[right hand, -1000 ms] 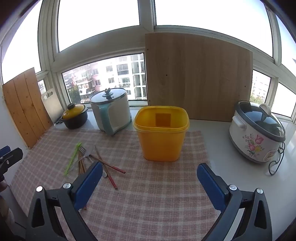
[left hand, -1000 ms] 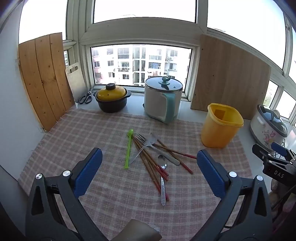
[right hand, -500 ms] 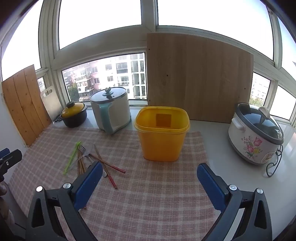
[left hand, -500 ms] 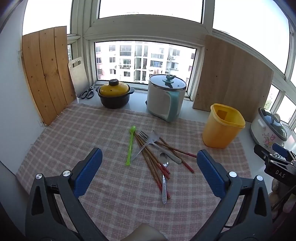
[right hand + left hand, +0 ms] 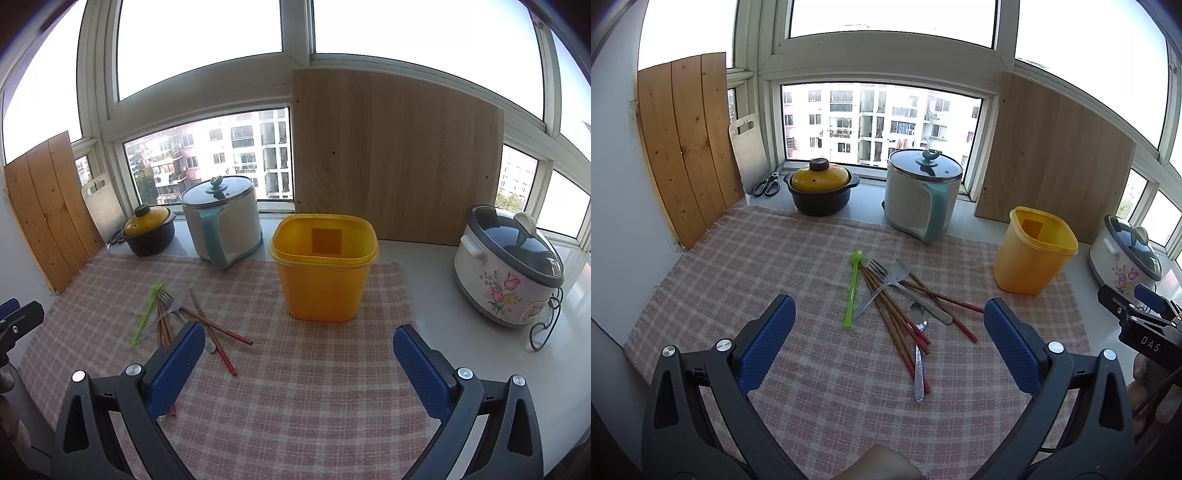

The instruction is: Organize utensils

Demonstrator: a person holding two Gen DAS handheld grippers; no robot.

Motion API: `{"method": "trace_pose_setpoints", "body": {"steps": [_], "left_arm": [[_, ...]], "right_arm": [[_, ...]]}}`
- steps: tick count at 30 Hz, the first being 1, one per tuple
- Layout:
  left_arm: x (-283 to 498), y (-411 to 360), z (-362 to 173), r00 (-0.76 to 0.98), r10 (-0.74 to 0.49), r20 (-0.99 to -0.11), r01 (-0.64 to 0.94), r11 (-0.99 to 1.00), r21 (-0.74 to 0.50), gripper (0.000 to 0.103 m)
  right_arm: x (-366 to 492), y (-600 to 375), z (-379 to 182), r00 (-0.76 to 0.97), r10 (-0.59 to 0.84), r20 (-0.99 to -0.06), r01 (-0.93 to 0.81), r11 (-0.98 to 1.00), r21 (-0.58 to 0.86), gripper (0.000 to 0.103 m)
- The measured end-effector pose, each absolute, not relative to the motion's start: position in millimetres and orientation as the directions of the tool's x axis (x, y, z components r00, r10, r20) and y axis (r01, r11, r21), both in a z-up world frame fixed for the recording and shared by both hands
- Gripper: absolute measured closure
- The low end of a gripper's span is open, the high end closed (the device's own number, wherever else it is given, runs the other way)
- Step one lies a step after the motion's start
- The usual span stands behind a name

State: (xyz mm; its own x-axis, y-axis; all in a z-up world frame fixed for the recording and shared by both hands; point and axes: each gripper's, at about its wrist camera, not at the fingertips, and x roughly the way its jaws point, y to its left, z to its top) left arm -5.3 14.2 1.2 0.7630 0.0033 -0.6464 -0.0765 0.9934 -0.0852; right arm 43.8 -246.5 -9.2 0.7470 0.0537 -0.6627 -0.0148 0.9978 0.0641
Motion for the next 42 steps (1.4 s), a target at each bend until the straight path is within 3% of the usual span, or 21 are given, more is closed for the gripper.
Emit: {"method": "trace_pose_setpoints", "body": {"steps": [42], "left_arm": [[-6.0, 7.4, -2.3, 0.753, -0.009, -0.657, -0.071, 0.993, -0.095, 0.0]], "right_arm": [[41.8, -247.7, -8.9, 0.749, 0.026, -0.662, 0.002, 0.999, 0.042, 0.0]]}}
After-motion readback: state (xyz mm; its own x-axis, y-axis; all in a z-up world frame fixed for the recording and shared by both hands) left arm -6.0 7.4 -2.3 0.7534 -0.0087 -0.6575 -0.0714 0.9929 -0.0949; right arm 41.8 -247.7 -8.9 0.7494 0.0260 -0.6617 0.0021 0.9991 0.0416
